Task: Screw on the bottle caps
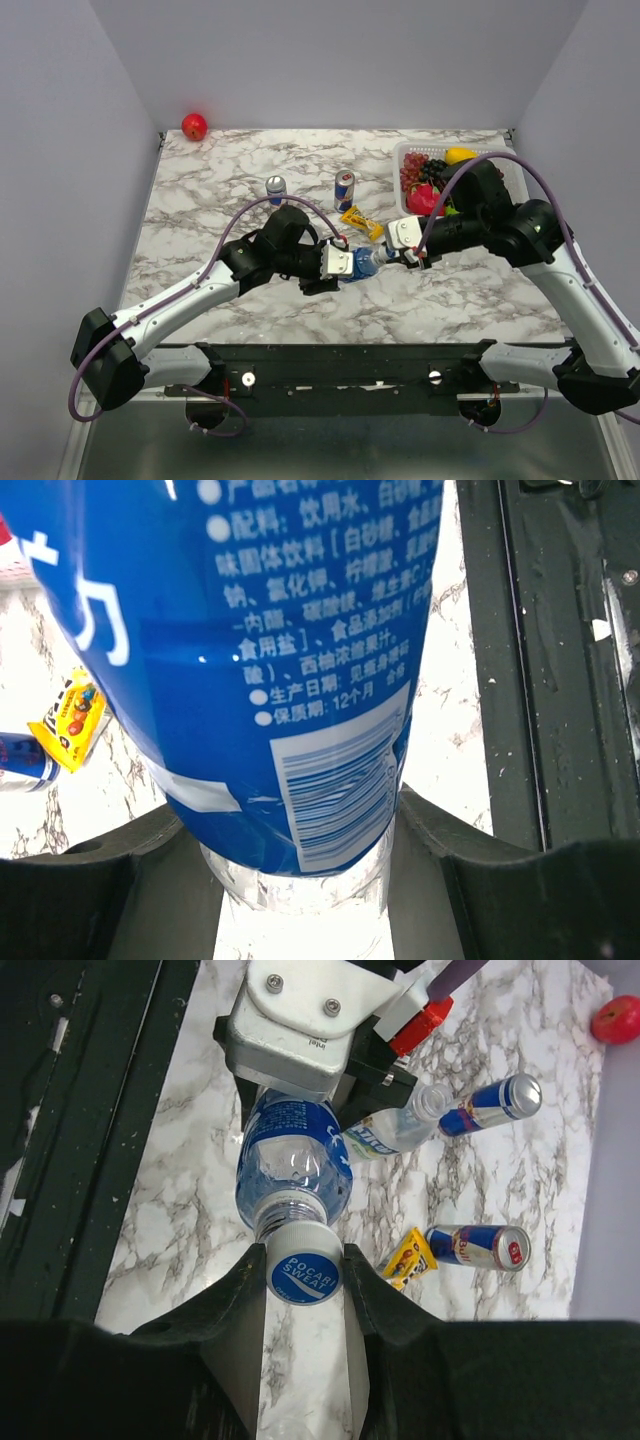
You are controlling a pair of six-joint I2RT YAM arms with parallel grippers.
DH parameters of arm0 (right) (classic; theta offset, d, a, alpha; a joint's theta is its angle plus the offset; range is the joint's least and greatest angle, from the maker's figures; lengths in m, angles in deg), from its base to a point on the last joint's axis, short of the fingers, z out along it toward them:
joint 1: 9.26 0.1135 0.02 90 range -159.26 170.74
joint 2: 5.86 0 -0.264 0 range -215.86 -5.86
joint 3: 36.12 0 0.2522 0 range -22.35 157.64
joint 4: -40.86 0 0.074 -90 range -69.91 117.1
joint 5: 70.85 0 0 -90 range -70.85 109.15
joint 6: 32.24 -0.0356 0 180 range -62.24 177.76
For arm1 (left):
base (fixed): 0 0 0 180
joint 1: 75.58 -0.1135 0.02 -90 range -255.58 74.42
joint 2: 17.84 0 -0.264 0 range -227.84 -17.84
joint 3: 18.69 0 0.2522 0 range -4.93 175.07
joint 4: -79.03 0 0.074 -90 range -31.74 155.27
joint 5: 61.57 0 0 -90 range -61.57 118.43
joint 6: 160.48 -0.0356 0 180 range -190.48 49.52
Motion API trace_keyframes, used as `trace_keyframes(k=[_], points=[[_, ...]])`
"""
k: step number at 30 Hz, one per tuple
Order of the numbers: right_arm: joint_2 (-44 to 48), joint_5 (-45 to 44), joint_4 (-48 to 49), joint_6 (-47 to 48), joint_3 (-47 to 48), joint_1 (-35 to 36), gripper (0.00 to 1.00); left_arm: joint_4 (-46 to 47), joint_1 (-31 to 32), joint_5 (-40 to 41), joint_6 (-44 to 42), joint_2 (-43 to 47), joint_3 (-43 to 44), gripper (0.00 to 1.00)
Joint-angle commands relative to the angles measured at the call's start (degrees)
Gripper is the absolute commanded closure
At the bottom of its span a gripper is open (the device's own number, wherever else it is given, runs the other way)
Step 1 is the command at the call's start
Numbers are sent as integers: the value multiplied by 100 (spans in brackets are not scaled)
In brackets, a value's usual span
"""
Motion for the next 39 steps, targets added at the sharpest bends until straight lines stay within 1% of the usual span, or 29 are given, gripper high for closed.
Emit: trace_keyframes(k=[1,9,11,13,14,15,17,18,19,20,21,23,24,26,27,28,29,30,32,34,39], points=[[-197,416,-704,172,138,70,66,421,30,22,-12,116,164,100],[-197,478,-749,163,165,70,66,615,30,58,208,125,172,100],[-136,338,-609,85,77,70,66,685,30,40,277,134,181,100],[-48,198,-188,-213,-150,70,67,816,30,49,357,143,190,100],[40,145,32,-423,-247,70,67,869,30,58,392,143,234,100],[75,109,382,-834,-327,70,67,939,39,75,436,134,260,100],[58,39,543,-1153,-406,70,67,1010,39,223,462,125,365,100],[-55,-13,735,-1747,-389,70,68,1089,48,320,462,117,401,100],[-126,-118,807,-2057,-363,70,68,1159,48,417,480,125,436,100],[-170,-128,859,-2313,-345,70,69,1221,48,653,506,125,480,100],[-240,-120,991,-2759,-354,70,69,1291,48,777,515,125,498,100],[-311,-41,1123,-3209,-371,70,69,1528,56,1058,559,134,489,100],[-363,-40,1185,-3708,-345,61,69,1581,65,1303,550,134,498,100],[-583,-14,1203,-4150,-292,61,69,1713,74,1524,480,143,480,100],[-636,-66,1272,-4587,-266,61,70,1766,74,1786,463,143,463,100],[-741,-154,1317,-4844,-257,61,71,1801,83,1885,462,134,471,100],[-794,-416,1352,-5090,-240,61,76,1819,91,1982,523,134,515,100],[-855,-575,1396,-5571,-222,44,78,1828,92,2052,585,117,533,100],[-1022,-943,1414,-5969,-170,9,83,1784,91,2097,682,125,568,100],[-1110,-1199,1396,-6383,-108,-9,85,1679,91,2053,761,108,577,100],[-1365,-1832,1300,-6559,112,-18,88,1415,83,1903,867,160,533,100]])
